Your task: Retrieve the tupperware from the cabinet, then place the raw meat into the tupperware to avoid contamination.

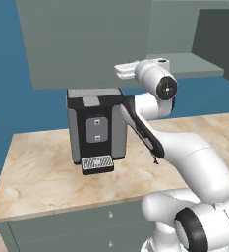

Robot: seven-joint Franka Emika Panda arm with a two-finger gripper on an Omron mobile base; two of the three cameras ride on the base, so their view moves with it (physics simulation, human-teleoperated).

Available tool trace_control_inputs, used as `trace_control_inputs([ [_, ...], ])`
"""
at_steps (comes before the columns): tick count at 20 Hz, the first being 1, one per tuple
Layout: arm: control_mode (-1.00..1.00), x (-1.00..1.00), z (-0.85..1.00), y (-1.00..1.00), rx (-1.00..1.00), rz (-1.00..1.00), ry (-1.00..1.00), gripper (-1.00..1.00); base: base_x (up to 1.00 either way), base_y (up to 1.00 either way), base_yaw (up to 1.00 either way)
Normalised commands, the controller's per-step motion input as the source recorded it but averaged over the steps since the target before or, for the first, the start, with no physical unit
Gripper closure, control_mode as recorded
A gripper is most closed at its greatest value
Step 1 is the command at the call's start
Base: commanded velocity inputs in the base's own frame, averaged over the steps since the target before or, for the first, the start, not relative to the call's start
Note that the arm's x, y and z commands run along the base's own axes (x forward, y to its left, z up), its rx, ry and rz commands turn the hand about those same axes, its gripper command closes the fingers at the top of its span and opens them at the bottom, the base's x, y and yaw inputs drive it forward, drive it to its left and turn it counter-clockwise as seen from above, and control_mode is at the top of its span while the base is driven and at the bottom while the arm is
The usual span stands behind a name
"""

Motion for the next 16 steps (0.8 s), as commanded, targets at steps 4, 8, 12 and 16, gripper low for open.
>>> trace_control_inputs([
  [4, -1.0, -0.32, 0.03, 0.18, 0.0, 0.0, 0.06, 1.0, 0.0, 0.0, 0.0],
  [8, -1.0, -0.3, 0.04, 0.19, 0.0, 0.0, 0.1, 1.0, 0.0, 0.0, 0.0],
  [12, -1.0, -0.31, 0.02, 0.18, 0.0, 0.0, 0.13, 1.0, 0.0, 0.0, 0.0],
  [16, -1.0, -0.33, 0.0, 0.22, 0.0, 0.0, 0.13, 1.0, 0.0, 0.0, 0.0],
])
